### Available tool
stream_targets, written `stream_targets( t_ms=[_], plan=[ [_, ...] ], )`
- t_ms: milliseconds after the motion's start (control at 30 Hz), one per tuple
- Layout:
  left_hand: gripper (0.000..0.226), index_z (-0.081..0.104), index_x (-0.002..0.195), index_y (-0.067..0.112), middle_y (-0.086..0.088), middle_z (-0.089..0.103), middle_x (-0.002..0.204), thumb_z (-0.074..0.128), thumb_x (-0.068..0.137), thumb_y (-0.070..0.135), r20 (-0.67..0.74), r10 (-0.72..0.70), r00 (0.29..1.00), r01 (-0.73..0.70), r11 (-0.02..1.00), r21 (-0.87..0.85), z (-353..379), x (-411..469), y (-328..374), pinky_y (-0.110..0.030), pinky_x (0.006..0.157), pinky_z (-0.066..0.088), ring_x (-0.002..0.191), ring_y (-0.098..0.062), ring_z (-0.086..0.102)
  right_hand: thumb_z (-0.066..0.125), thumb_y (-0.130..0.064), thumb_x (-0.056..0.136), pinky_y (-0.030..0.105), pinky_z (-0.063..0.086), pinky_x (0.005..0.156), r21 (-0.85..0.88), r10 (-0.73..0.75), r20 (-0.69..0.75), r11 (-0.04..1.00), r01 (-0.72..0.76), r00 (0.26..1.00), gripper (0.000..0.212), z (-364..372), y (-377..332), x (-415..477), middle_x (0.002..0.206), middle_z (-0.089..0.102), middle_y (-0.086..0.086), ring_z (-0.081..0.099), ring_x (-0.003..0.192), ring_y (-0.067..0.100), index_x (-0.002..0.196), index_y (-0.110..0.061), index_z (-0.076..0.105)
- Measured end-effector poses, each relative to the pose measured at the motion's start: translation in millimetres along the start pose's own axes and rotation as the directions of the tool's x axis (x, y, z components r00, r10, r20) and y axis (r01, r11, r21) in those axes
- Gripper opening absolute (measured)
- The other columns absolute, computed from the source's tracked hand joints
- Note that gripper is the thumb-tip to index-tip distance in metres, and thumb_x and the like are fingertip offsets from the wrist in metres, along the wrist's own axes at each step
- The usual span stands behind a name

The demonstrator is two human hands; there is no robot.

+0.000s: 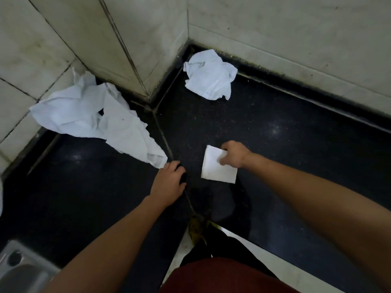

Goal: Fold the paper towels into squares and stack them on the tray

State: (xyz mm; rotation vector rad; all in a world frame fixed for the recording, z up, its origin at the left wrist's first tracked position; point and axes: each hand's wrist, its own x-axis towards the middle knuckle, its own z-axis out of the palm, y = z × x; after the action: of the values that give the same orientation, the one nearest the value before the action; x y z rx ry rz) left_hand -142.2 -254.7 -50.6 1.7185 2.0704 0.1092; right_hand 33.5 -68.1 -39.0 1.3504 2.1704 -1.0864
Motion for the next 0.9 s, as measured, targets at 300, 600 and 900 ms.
stream_targets(
  t_ms=[300,600,900],
  plan=[
    [0.036,0.055,0.122,0.016,-0.003,0.053,0.119,0.062,0.088,0.025,0.053,0.152,0.987,-0.156,0.985,0.073,-19,13,42,-0.035,0.089,0.042,0.111,-0.023,0.05,0.075,-0.03,0.079,0.03,0.048,0.067,0.347,0.016,-0.25,0.935,0.074,0.968,0.017,-18,42,-103,0.089,0.064,-0.001,0.061,0.081,0.015,0.085,-0.019,0.063],
    [0.029,0.055,0.122,0.017,-0.002,0.059,0.113,0.055,0.093,0.025,0.153,0.453,0.879,-0.472,0.872,0.13,-28,22,180,-0.032,0.078,0.048,0.099,-0.021,0.058,0.05,-0.055,0.092,0.035,0.039,0.06,0.107,0.139,-0.605,0.99,-0.092,0.784,0.035,-20,148,-252,0.081,0.063,0.0,0.06,0.077,0.024,0.081,-0.022,0.055],
    [0.025,0.057,0.115,0.018,-0.003,0.061,0.111,0.054,0.092,0.027,0.172,0.725,0.667,-0.743,0.631,0.225,20,-23,399,-0.037,0.079,0.05,0.098,-0.025,0.06,0.049,-0.048,0.095,0.033,0.04,0.065,0.126,0.339,-0.747,0.916,-0.38,0.571,0.027,29,310,-449,0.101,0.067,-0.001,0.062,0.095,0.027,0.104,-0.025,0.058]
  ],
)
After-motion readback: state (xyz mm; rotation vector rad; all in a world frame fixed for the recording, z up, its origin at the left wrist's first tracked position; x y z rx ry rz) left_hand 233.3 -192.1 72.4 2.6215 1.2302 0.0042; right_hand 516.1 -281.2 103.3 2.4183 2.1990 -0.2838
